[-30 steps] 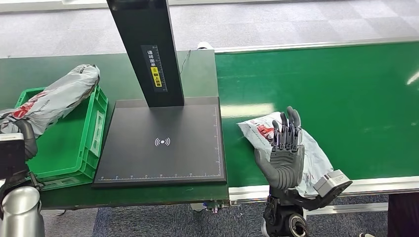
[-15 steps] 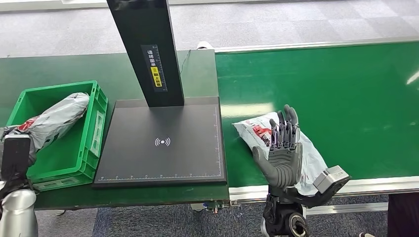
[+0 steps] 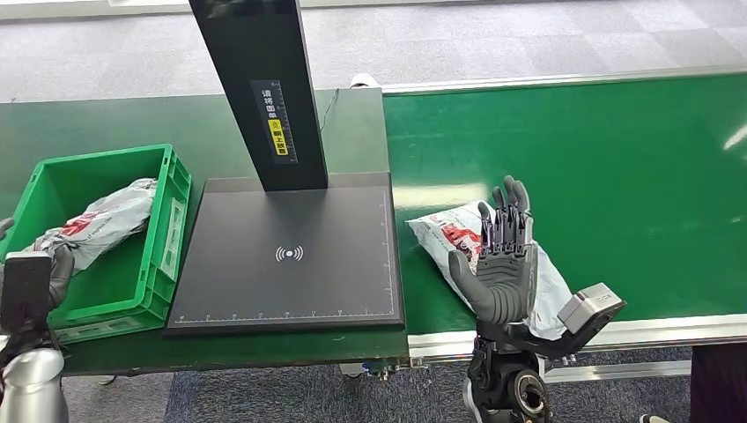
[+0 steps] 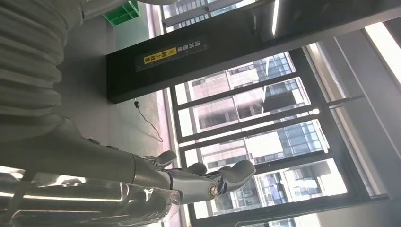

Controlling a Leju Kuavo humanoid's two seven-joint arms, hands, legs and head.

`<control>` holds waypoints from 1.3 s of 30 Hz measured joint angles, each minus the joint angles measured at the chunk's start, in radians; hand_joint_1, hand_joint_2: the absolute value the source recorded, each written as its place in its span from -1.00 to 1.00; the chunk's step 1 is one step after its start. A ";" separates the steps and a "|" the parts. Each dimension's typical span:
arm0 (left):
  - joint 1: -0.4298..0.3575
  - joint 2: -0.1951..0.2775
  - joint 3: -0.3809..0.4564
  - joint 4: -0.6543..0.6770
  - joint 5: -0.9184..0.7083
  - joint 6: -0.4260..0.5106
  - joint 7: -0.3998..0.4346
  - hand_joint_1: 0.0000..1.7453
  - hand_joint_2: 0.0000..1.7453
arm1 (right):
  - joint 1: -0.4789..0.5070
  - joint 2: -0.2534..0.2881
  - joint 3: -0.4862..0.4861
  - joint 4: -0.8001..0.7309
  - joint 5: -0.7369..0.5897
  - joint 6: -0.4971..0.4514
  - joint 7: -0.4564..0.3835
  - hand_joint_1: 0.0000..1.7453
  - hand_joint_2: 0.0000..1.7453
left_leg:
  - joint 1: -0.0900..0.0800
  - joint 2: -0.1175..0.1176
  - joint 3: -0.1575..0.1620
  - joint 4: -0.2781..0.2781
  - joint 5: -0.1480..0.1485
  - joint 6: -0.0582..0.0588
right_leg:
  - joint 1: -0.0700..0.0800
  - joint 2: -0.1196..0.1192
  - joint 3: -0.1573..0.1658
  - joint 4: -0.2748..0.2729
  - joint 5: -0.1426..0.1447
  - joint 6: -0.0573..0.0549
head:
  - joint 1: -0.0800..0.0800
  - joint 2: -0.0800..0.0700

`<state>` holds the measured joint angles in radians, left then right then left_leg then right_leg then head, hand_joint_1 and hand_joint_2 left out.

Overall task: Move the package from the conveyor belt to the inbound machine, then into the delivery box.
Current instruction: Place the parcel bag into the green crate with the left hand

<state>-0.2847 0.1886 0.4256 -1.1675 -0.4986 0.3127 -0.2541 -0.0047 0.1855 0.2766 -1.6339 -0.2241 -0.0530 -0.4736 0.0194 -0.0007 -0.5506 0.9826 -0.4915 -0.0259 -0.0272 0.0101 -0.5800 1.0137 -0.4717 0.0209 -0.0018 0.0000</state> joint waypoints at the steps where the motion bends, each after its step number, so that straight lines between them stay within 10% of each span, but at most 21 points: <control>1: 0.009 -0.006 0.000 -0.026 0.005 0.003 -0.001 -1.00 1.00 | -0.001 0.000 0.000 0.002 0.000 0.000 0.001 -1.00 1.00 | 0.000 0.000 0.000 0.000 0.000 0.000 | 0.000 0.000 0.000 0.000 0.000 0.000 | 0.000 0.000; 11: 0.091 -0.067 -0.011 -0.250 0.049 0.130 -0.062 -1.00 1.00 | -0.002 0.003 0.000 0.016 0.010 -0.019 0.011 -1.00 1.00 | 0.000 0.000 0.000 0.000 0.000 0.000 | 0.000 0.000 0.000 0.000 0.000 0.000 | 0.000 0.000; 15: 0.149 -0.107 -0.036 -0.377 0.142 0.233 -0.179 -1.00 1.00 | -0.001 0.002 0.003 0.028 0.041 -0.037 0.024 -1.00 -1.00 | 0.000 0.000 0.000 0.000 0.000 0.000 | 0.000 0.000 0.000 0.000 0.000 0.000 | 0.000 0.000; 25: 0.261 -0.183 -0.414 -0.494 0.192 -0.199 -0.079 -1.00 1.00 | -0.001 -0.012 0.038 0.083 0.217 0.098 0.137 -1.00 -1.00 | 0.000 0.000 0.001 0.000 -0.001 0.000 | -0.001 0.000 0.001 -0.001 0.000 0.000 | 0.000 0.000; 39: 0.339 -0.243 -0.606 -0.464 0.224 -0.284 -0.079 -1.00 1.00 | -0.012 -0.013 0.034 0.143 0.244 0.135 0.161 -1.00 -1.00 | 0.000 0.000 0.000 0.000 -0.001 0.000 | 0.000 0.000 0.001 -0.001 0.000 0.000 | 0.000 0.000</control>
<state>0.0545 -0.0547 -0.1804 -1.6314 -0.2750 0.0283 -0.3326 -0.0168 0.1725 0.3101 -1.4910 0.0195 0.0823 -0.3128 0.0192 -0.0011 -0.5506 0.9826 -0.4928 -0.0261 -0.0277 0.0099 -0.5794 1.0129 -0.4721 0.0212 -0.0019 0.0000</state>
